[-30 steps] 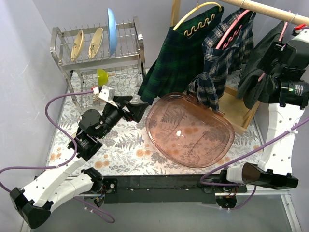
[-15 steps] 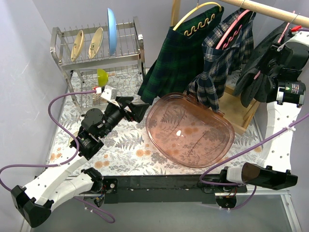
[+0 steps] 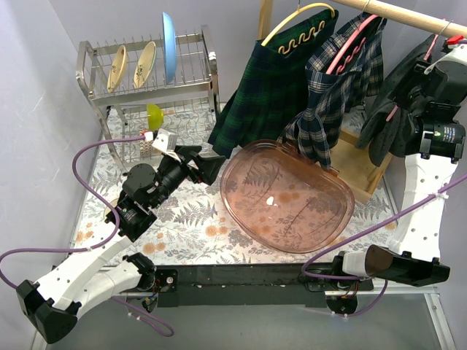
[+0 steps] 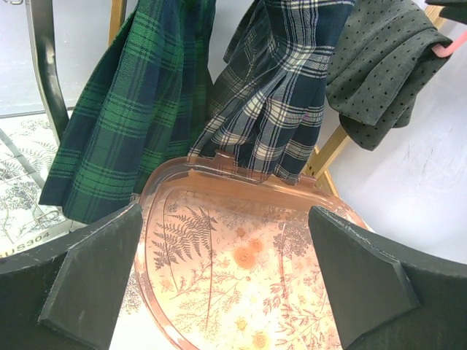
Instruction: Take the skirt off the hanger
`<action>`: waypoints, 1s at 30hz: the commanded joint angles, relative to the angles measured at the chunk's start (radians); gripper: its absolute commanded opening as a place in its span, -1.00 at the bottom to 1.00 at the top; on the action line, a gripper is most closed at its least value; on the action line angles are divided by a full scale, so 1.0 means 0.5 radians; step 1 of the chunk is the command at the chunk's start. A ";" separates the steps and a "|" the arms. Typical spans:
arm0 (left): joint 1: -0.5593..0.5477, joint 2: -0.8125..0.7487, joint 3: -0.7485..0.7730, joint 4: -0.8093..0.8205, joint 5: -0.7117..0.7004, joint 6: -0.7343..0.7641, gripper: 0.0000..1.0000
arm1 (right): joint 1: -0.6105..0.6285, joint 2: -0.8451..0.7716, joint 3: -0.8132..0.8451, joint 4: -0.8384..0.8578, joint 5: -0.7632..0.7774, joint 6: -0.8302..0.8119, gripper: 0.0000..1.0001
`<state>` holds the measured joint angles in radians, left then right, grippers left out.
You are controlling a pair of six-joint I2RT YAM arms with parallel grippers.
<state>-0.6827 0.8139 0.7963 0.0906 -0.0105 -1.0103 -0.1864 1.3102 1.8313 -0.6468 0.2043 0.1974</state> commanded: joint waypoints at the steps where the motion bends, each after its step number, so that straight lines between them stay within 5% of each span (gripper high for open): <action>1: 0.000 -0.042 0.003 0.021 0.015 0.017 0.96 | -0.008 0.009 0.093 0.100 0.006 0.001 0.03; 15: 0.000 -0.036 0.000 0.018 0.009 0.020 0.97 | -0.008 0.018 0.062 0.192 -0.046 -0.030 -0.44; 19: 0.000 -0.029 0.003 0.015 0.003 0.023 0.96 | -0.008 -0.022 0.096 0.272 -0.056 -0.024 -0.97; 30: 0.000 -0.035 0.006 0.009 -0.007 0.036 0.96 | -0.011 -0.019 0.350 0.226 -0.123 0.025 -0.97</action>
<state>-0.6827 0.8097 0.7963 0.0902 -0.0109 -1.0096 -0.1886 1.3296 1.8908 -0.6518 0.1711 0.1925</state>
